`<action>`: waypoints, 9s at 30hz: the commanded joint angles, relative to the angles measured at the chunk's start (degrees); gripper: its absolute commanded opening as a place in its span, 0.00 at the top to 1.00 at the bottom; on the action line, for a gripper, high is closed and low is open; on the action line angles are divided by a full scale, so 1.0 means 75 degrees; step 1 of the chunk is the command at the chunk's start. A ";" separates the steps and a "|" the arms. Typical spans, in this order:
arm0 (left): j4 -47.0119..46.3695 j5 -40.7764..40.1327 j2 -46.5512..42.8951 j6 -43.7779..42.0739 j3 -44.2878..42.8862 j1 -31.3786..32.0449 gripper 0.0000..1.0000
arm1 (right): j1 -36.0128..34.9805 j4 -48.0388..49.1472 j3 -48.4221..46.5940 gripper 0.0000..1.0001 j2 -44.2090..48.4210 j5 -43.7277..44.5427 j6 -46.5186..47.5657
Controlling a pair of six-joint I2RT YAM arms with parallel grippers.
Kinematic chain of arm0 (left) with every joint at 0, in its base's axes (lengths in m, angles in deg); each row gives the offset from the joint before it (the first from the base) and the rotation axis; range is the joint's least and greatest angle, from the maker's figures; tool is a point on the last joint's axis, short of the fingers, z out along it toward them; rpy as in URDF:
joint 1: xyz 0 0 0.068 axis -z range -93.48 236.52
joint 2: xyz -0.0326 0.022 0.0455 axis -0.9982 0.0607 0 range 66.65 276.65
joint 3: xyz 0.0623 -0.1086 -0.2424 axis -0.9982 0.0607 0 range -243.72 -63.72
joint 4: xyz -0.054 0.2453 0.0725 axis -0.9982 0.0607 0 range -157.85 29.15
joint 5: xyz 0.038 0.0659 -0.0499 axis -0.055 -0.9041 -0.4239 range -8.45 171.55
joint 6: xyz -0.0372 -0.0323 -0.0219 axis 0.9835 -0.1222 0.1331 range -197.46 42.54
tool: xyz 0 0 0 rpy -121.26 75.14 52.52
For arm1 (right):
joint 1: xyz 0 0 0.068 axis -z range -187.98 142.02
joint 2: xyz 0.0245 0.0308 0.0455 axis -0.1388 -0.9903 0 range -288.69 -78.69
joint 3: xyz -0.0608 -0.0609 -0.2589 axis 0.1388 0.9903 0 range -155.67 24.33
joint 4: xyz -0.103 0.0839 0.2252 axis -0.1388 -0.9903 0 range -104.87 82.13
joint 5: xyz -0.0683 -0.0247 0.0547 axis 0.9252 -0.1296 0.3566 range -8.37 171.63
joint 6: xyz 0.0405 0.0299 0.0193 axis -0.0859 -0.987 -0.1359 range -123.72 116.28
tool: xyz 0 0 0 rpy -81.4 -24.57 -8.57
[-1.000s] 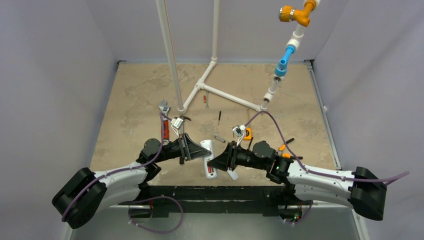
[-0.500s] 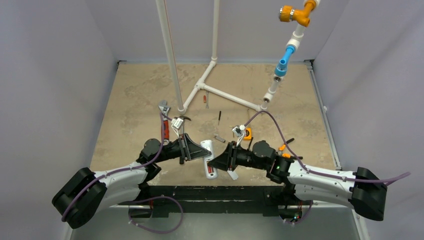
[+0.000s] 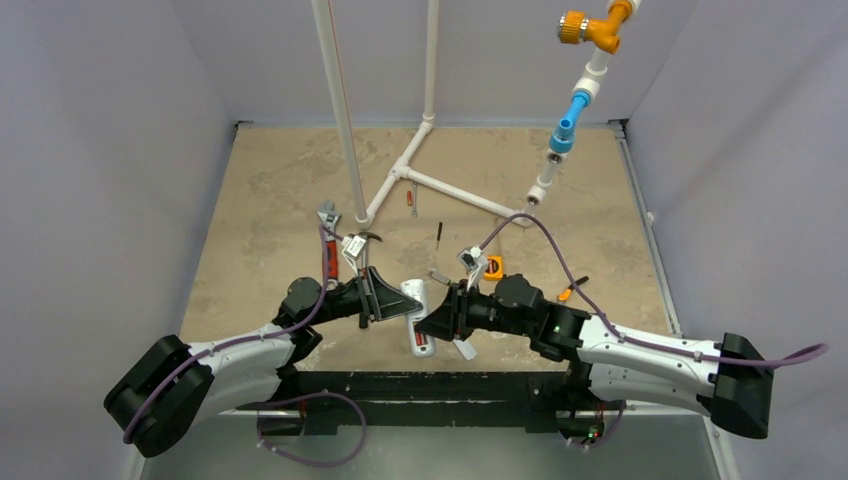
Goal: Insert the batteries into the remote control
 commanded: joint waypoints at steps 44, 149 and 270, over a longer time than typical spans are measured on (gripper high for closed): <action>0.8572 -0.0358 -0.5660 -0.1289 -0.0924 -0.1888 1.00 | 0.2128 -0.3755 -0.6165 0.35 -0.5474 0.2650 0.3384; 0.8639 0.0091 -0.5533 -0.1429 -0.0991 -0.1899 1.00 | 0.2800 -0.5148 -0.8596 0.87 -0.9637 0.3413 0.4587; 0.8920 0.0102 -0.5397 -0.1603 -0.1154 -0.1901 1.00 | 0.1952 -0.5010 -0.6628 0.87 -0.9027 0.2411 0.3680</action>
